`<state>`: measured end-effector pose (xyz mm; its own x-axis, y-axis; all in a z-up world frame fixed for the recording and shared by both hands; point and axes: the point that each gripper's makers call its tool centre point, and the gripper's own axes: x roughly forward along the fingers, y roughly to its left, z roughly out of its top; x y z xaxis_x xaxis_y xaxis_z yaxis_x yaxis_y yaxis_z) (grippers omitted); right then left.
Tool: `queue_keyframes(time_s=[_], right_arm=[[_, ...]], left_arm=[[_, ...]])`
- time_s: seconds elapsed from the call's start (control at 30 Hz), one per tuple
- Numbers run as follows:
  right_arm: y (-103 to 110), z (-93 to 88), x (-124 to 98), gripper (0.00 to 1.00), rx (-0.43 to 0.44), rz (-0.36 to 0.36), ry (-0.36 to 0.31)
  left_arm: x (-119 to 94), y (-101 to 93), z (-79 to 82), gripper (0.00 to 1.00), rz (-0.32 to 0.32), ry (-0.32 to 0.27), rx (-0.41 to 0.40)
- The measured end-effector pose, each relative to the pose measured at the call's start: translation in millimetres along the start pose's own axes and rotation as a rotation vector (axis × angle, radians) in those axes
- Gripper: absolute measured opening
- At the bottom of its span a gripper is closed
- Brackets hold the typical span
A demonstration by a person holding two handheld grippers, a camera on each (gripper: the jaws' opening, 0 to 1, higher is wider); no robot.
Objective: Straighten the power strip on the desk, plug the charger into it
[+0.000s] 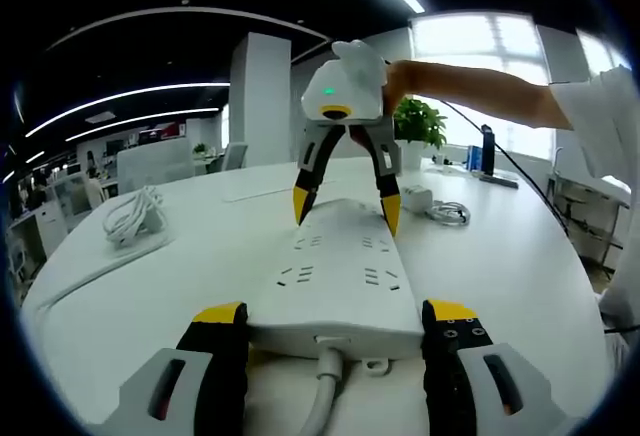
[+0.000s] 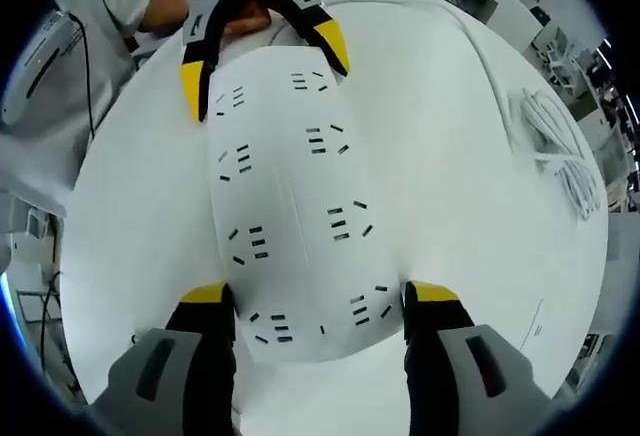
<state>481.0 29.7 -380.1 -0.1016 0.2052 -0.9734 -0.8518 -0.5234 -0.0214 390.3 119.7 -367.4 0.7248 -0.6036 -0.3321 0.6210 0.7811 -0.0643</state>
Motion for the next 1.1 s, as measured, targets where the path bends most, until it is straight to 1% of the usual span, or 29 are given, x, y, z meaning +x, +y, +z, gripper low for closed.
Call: queue_keyframes(time_s=[0.23,0.53,0.77,1.1], right_arm=[[2.2,-0.3,-0.5,0.67,0.020,-0.008,-0.013],[6.6,-1.6,-0.8,0.67,0.049,-0.008,0.009],[12.8,-3.2,-2.0,0.67,0.081,-0.023,-0.016],[22.0,-5.6,-2.8,0.67,0.137,-0.036,-0.016]], left_arm=[[0.1,-0.8,0.0,0.71,-0.017,0.001,0.006],[-0.3,-2.8,-0.2,0.71,-0.045,0.008,0.012],[0.4,-2.8,-0.7,0.71,-0.067,0.014,0.011],[0.8,-4.3,-1.6,0.70,-0.107,0.020,0.010]])
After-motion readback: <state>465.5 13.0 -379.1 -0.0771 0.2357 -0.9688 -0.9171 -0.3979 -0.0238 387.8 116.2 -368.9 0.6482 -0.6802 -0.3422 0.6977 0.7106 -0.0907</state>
